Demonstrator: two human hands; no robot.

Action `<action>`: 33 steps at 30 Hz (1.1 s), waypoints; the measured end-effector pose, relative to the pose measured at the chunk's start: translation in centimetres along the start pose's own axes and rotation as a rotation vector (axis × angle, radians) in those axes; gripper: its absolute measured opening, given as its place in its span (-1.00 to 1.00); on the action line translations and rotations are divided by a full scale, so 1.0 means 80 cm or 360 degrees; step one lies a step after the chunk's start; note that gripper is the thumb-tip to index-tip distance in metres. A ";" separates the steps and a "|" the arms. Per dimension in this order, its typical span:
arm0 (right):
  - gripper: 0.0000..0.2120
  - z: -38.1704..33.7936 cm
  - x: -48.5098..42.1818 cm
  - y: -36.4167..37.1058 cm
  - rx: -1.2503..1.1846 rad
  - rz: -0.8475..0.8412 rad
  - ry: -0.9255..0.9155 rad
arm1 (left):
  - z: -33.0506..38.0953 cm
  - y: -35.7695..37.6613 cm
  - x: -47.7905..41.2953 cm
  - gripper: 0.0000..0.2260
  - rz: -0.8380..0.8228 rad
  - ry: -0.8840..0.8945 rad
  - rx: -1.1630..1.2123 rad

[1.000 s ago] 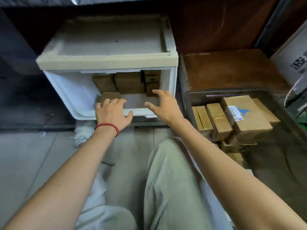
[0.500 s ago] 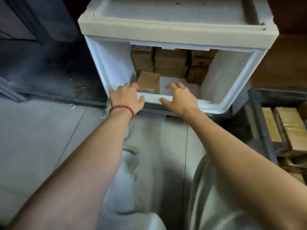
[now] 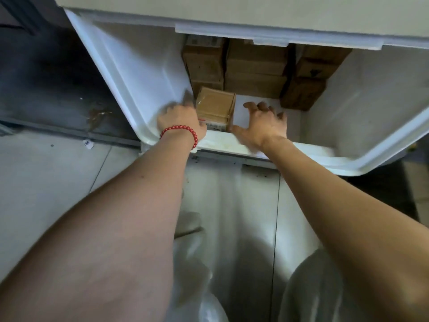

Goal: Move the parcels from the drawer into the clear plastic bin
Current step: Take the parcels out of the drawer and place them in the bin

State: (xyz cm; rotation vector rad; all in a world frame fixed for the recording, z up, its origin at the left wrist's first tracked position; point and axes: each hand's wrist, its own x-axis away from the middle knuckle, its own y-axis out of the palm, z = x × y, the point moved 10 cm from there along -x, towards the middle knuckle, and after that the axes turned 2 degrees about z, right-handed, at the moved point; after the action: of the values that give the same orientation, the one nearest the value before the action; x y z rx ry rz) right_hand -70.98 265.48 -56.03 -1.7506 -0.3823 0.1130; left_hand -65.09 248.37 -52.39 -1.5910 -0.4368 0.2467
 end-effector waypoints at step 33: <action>-0.18 0.002 0.238 -0.164 -0.1208 0.0306 -0.0283 | 0.043 -0.111 0.203 -0.38 0.0201 0.0147 0.1290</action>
State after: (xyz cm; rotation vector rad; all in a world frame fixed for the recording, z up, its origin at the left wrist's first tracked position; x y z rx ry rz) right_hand -55.67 273.81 -40.89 -2.5383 -0.4149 0.2908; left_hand -52.99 258.54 -42.09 -0.8274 -0.1261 0.3859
